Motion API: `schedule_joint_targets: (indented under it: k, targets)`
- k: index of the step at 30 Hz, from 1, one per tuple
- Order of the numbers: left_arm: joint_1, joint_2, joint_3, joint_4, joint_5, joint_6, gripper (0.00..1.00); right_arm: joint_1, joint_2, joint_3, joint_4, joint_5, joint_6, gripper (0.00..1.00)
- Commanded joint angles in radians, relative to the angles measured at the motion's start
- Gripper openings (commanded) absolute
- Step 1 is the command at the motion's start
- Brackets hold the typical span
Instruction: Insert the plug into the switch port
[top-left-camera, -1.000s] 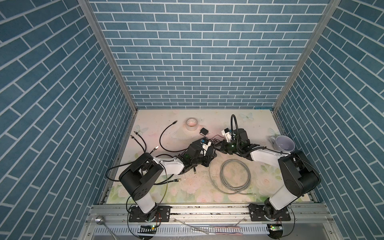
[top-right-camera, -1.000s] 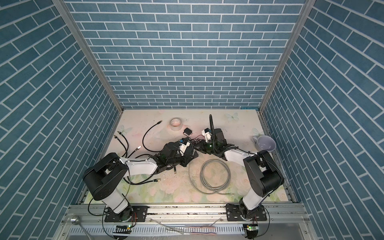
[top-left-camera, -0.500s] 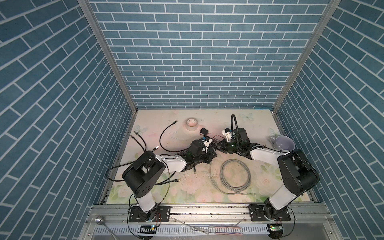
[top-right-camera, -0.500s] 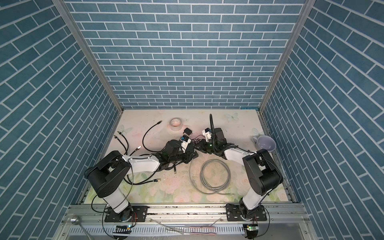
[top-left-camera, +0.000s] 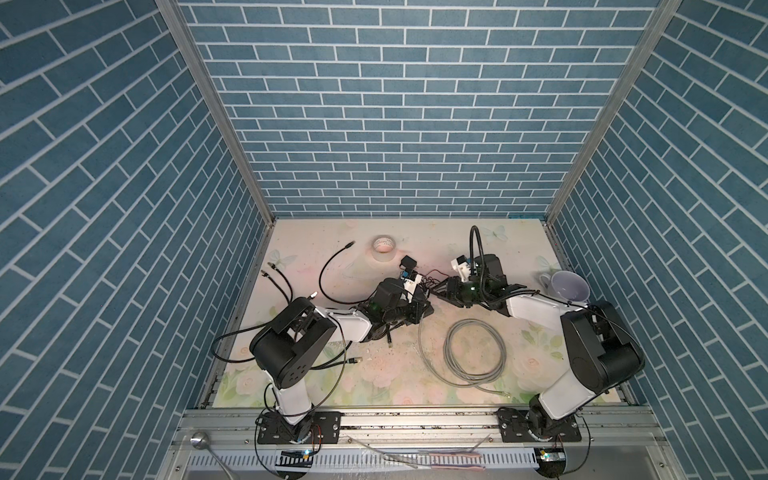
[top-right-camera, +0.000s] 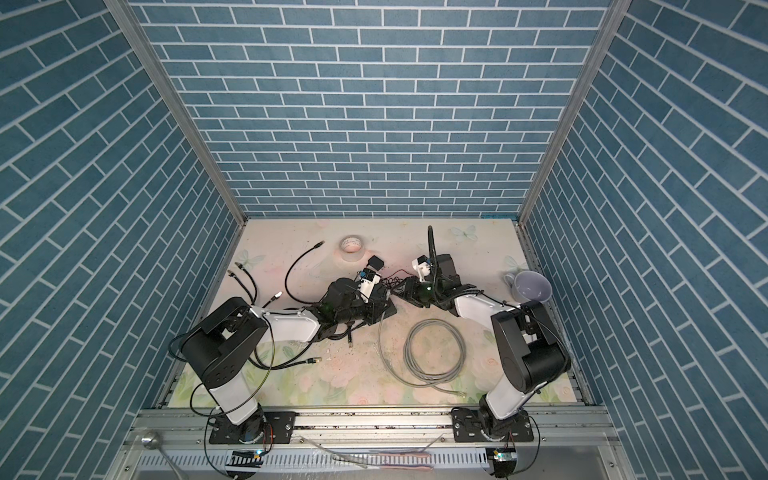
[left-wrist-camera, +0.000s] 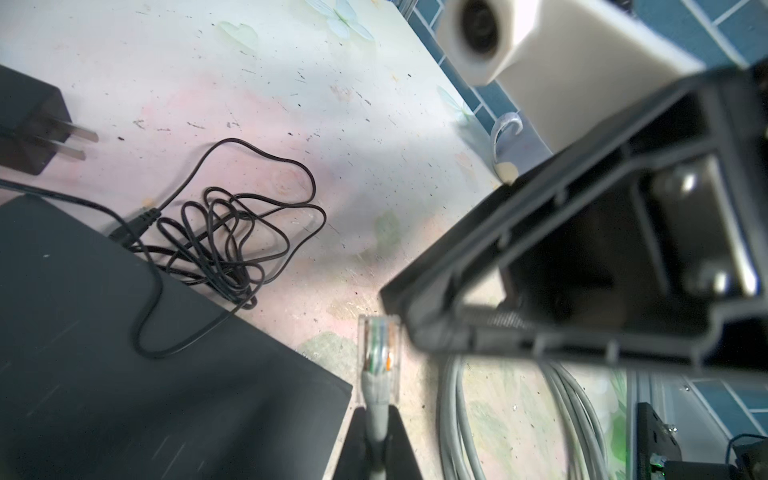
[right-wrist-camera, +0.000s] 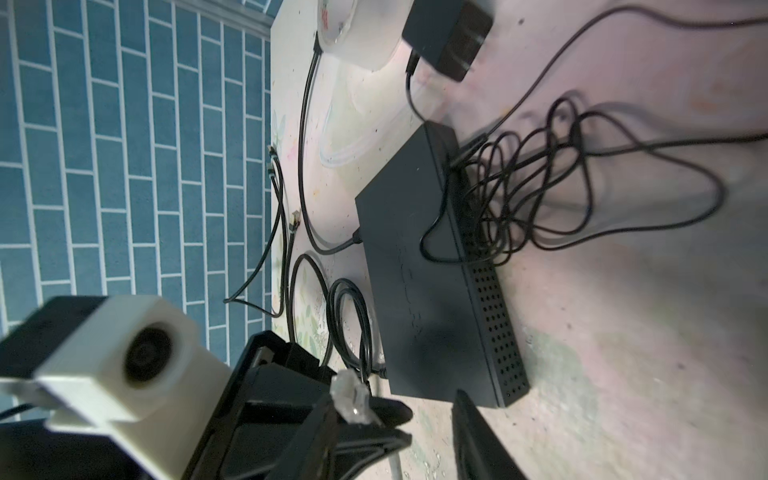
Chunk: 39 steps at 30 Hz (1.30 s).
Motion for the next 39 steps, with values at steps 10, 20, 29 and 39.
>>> schedule_joint_targets:
  k: [10, 20, 29, 39]
  targets:
    - [0.030, 0.057, -0.023, 0.137, 0.122, 0.011, 0.00, -0.075, -0.001, -0.009, 0.027, -0.091, -0.081, 0.40]
    - [0.037, 0.076, -0.016, 0.137, 0.138, 0.035, 0.00, -0.072, 0.008, -0.037, 0.129, -0.187, -0.067, 0.37]
    - [0.037, 0.071, 0.004, 0.083, 0.128, 0.057, 0.00, -0.028, 0.070, 0.012, 0.101, -0.175, -0.067, 0.42]
    - [0.036, 0.061, 0.025, 0.030, 0.123, 0.087, 0.00, 0.037, 0.117, 0.083, 0.056, -0.137, -0.089, 0.35]
